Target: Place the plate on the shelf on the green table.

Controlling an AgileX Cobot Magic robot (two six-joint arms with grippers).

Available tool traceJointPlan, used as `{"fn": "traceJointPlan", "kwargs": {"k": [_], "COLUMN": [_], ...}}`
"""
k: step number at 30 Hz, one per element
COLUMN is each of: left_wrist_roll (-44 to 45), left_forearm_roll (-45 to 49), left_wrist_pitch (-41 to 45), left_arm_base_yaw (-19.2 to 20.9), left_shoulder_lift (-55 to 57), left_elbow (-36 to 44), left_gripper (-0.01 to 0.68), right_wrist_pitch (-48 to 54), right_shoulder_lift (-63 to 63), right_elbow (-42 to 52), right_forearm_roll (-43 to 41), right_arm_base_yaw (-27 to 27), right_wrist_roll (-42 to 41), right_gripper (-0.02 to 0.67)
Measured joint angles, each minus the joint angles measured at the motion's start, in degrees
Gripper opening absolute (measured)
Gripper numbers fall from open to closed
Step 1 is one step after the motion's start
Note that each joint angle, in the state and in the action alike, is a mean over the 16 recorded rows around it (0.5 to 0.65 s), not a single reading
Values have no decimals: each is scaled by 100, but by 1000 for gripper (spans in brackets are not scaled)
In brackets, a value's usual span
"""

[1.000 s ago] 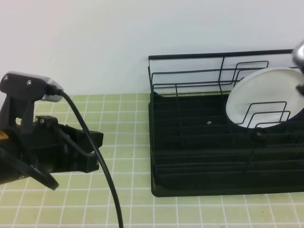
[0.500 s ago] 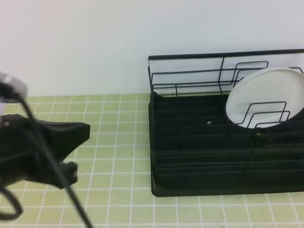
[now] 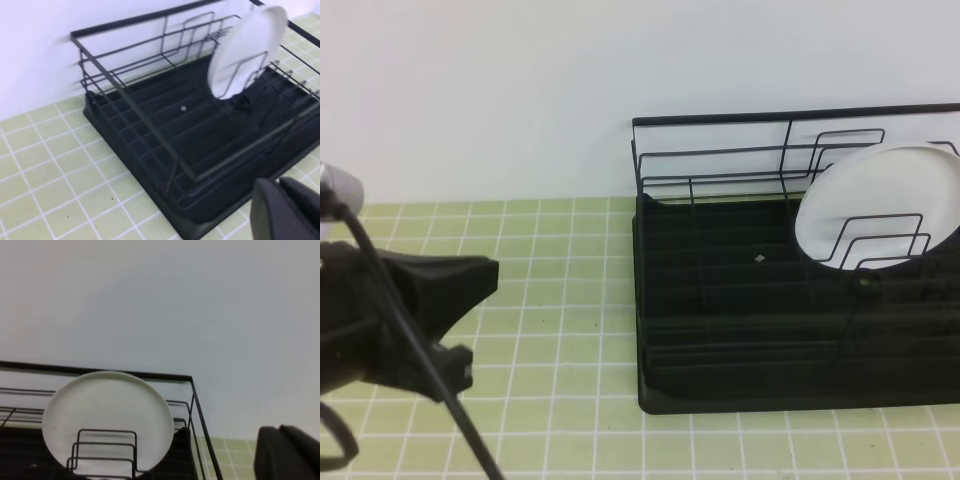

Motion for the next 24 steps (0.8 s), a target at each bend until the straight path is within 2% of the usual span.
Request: {"fn": "traceJointPlan", "kwargs": {"k": [7,24], "left_wrist_roll": [-40,6], "left_forearm_roll": [36,95], "left_wrist_pitch": [-135,-132], "left_arm_base_yaw": [0,28], "left_shoulder_lift": [107,111], "left_elbow": [1,2], "left_gripper": [0,0], "right_wrist_pitch": [89,160], "right_shoulder_lift": [-410,-437], "right_elbow": [481,555], "right_forearm_roll": [-70,-126], "right_arm_base_yaw": [0,0], "right_wrist_roll": [3,-2], "right_gripper": [-4,-4]}}
